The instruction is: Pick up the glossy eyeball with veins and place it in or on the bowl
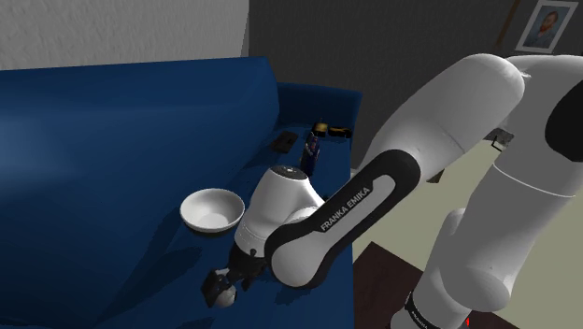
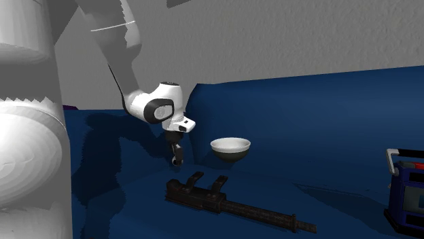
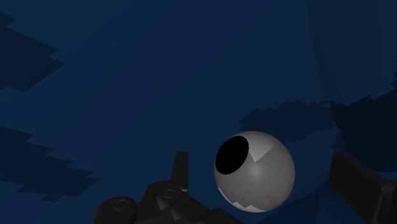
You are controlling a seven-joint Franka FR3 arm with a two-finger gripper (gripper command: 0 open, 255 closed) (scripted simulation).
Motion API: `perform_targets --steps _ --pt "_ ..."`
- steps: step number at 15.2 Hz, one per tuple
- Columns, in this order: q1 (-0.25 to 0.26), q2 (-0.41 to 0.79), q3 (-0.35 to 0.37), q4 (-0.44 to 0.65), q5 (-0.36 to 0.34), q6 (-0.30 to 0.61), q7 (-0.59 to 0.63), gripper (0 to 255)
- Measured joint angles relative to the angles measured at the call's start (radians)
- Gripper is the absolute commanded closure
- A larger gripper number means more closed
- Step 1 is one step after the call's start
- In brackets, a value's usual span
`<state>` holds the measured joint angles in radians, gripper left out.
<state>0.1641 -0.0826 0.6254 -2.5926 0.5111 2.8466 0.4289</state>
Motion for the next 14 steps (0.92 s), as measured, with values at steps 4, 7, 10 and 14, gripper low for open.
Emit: perform_targets --steps 4,7,10,14 --pt "-0.001 0.014 0.003 0.002 -0.009 0.013 0.006 0" --pt "-0.001 0.014 0.003 0.002 -0.009 0.013 0.007 255" --pt "-0.001 0.014 0.003 0.002 -0.009 0.013 0.007 255" --pt "-0.001 0.015 0.003 0.002 -0.009 0.013 0.007 255"
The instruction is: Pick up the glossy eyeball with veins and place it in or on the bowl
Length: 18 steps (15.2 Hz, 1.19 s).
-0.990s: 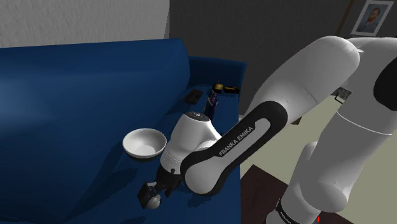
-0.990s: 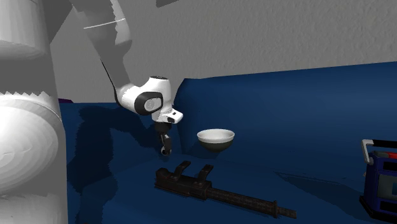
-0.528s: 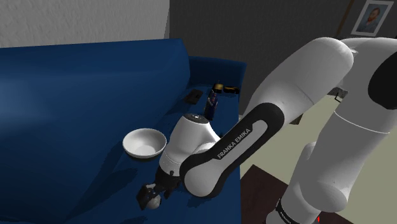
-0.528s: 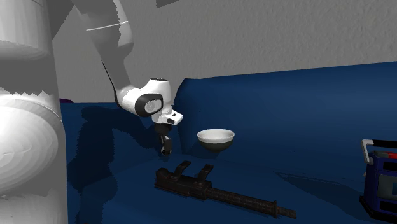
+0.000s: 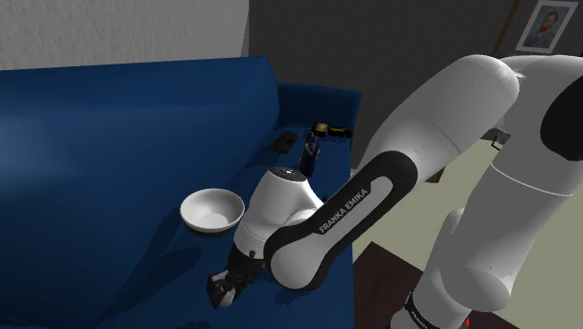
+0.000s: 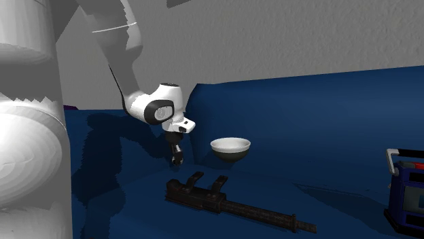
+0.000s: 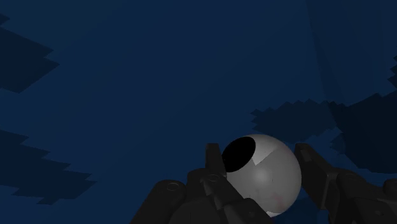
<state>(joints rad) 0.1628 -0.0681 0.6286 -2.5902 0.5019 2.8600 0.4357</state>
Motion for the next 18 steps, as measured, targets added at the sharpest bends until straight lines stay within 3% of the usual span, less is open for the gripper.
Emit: perform_targets --steps 5,18 --pt "0.001 -0.018 -0.002 0.003 0.005 -0.019 -0.002 255" --pt "0.001 -0.188 -0.037 0.059 0.011 -0.24 0.019 255"
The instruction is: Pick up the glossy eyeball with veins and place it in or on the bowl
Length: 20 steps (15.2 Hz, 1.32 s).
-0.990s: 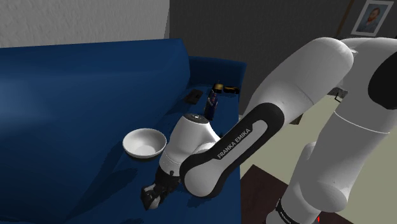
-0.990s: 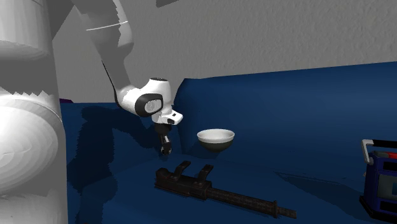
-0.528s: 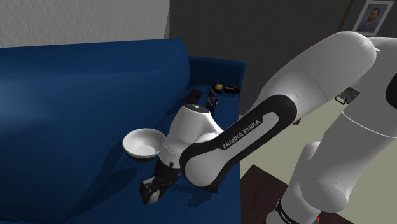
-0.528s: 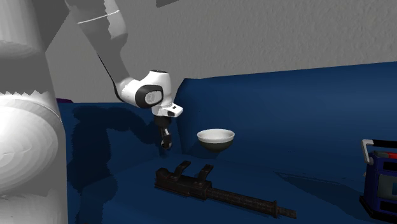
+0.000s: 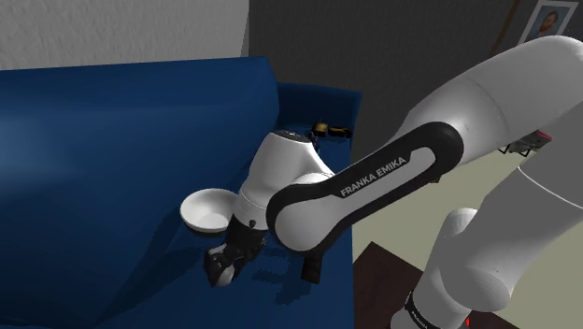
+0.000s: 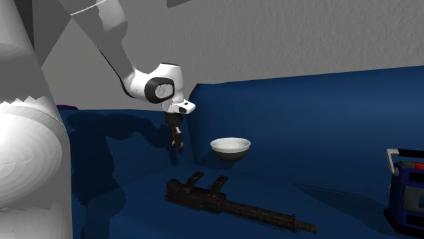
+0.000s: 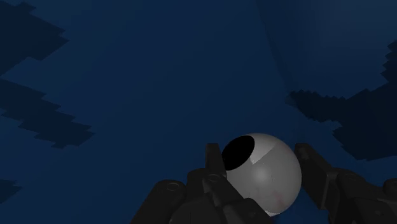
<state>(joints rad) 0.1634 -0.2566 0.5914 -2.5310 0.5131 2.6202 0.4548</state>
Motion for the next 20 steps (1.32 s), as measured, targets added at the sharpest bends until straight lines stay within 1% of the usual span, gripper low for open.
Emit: perform_targets --steps 9,20 --pt "-0.001 -0.095 -0.03 0.055 -0.012 -0.147 0.022 255" --pt "-0.011 -0.161 -0.062 0.148 -0.041 -0.304 0.051 255"
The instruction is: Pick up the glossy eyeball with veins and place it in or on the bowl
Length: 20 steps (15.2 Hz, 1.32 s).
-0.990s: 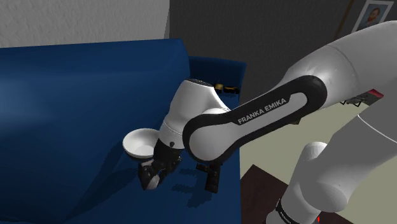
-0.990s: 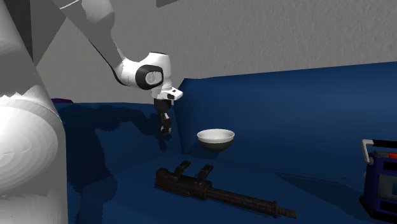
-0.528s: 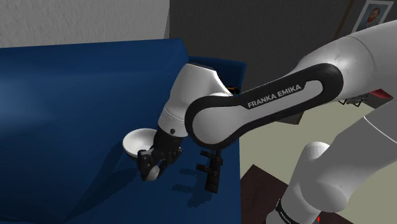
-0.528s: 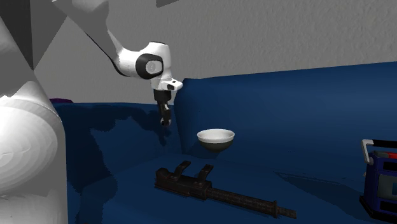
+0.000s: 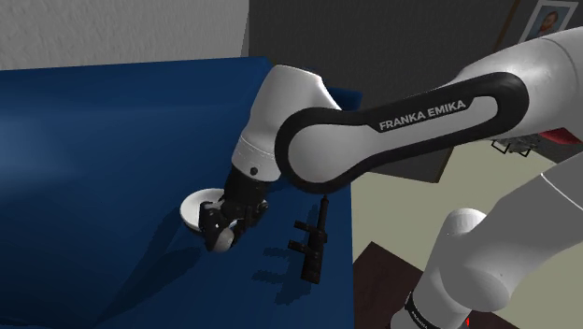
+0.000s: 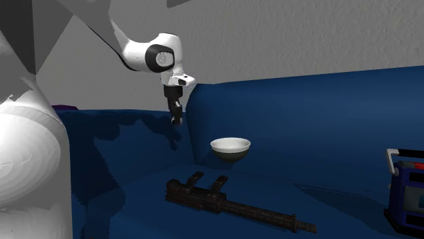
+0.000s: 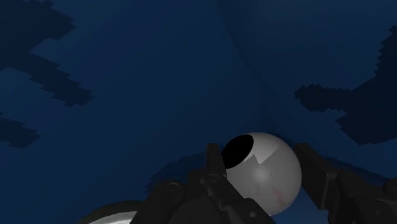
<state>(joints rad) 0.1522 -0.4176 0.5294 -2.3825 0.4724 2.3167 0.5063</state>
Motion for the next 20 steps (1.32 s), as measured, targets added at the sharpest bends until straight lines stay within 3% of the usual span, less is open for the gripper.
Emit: perform_targets --steps 9,20 --pt "-0.096 0.187 -0.082 0.163 -0.082 -0.022 -0.116 255" --pt "-0.182 0.471 -0.159 0.462 -0.19 -0.085 -0.214 255"
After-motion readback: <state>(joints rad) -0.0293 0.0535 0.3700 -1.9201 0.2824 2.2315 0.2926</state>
